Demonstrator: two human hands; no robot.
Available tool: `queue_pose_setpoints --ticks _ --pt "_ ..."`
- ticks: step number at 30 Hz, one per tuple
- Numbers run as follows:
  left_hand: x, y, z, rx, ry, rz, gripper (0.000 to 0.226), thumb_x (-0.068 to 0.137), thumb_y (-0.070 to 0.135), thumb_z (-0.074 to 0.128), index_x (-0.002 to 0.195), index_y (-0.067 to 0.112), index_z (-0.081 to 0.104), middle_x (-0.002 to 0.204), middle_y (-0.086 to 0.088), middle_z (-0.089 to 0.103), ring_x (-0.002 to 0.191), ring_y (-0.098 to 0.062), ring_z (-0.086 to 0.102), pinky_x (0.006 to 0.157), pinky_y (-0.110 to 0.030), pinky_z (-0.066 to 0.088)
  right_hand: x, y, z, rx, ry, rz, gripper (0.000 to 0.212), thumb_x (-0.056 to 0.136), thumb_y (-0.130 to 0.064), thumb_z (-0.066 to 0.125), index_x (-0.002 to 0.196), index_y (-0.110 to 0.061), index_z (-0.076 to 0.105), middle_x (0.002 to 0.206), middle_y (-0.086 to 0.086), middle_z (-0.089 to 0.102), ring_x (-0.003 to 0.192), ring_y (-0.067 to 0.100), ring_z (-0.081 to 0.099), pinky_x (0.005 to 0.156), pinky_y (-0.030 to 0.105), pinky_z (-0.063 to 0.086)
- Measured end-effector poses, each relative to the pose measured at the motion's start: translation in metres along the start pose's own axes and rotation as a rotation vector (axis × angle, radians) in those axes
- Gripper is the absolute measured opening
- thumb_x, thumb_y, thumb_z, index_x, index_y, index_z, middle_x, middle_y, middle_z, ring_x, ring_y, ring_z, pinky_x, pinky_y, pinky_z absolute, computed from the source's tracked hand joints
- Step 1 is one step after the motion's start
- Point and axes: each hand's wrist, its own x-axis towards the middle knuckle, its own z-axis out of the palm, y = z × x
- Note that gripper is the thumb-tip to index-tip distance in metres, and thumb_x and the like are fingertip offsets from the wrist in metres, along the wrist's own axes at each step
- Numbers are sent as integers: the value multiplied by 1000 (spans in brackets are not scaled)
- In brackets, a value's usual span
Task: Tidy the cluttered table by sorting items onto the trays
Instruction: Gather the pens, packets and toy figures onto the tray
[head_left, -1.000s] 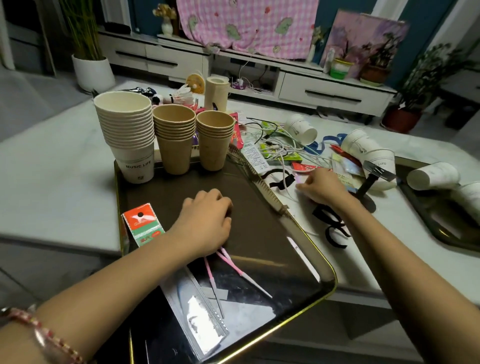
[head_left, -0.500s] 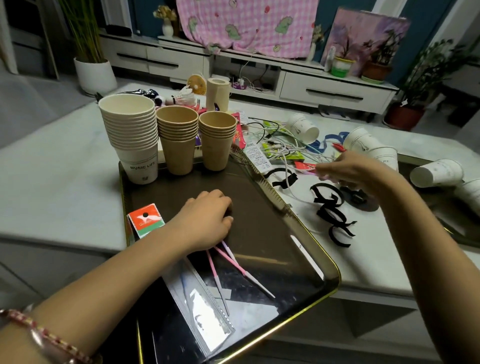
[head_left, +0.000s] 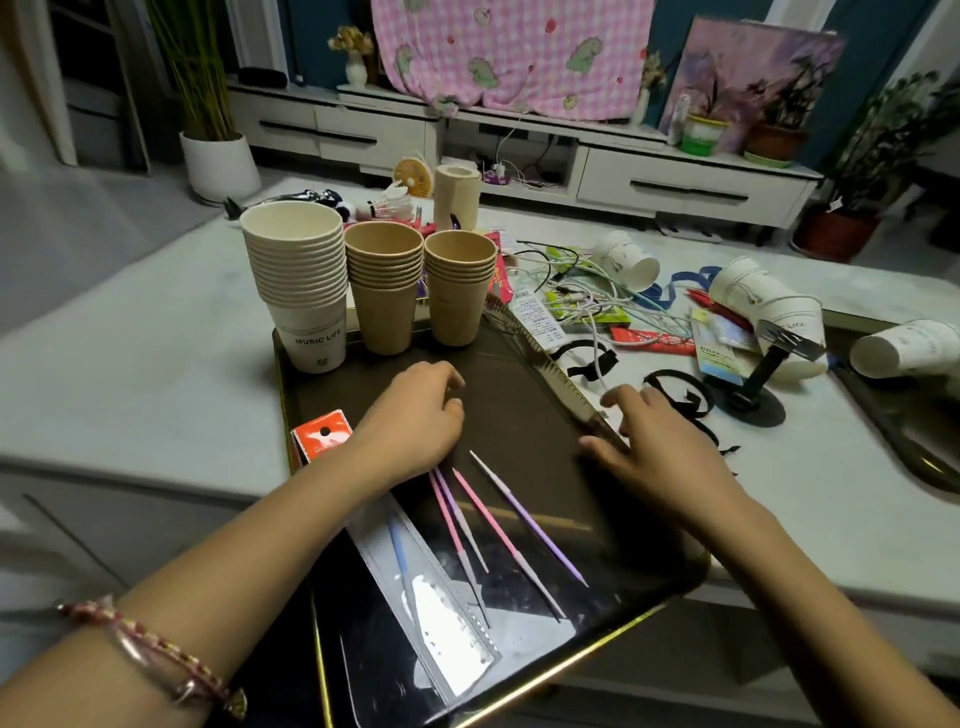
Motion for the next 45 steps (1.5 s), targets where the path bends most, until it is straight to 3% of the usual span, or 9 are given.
queue_pose_setpoints --ticks 4,8,13,26,37,45 --pt "-3 0 2 82 -48 23 33 94 18 47 126 14 50 128 -5 50 116 -18 50 98 -31 42 4 4 13 26 -3 -16 22 94 -36 47 107 -20 56 104 6 64 95 25 59 76 36 48" --pt "-10 -4 5 160 -77 53 33 95 20 45 127 15 48 130 -5 48 119 -19 45 101 -32 39 9 -4 17 122 63 -37 20 94 -27 46 100 -16 61 96 10 67 90 28 60 73 37 49" --pt "-13 -23 0 271 -98 32 39 96 26 43 133 17 43 139 -2 39 128 -20 36 106 -33 32 28 -29 25 125 56 -91 23 95 -26 44 102 -12 61 101 13 66 96 32 58 72 35 46" --pt "1 -81 -21 296 81 -100 44 100 29 33 143 20 30 155 -2 21 143 -18 14 115 -33 11 96 -98 42 162 44 -171 25 94 -24 44 107 -13 62 107 14 64 101 33 57 76 35 47" --pt "24 -118 -45 232 147 -68 43 97 18 37 140 23 38 151 1 29 140 -15 20 115 -33 14 143 -122 53 239 26 -227 24 92 -21 47 106 -13 65 108 12 66 102 30 58 77 34 47" --pt "25 -120 -44 287 123 -57 48 97 18 35 145 25 27 155 3 19 143 -13 13 115 -28 9 152 -112 59 402 -22 -204 22 92 -26 53 100 -12 68 102 7 67 96 22 58 75 28 42"
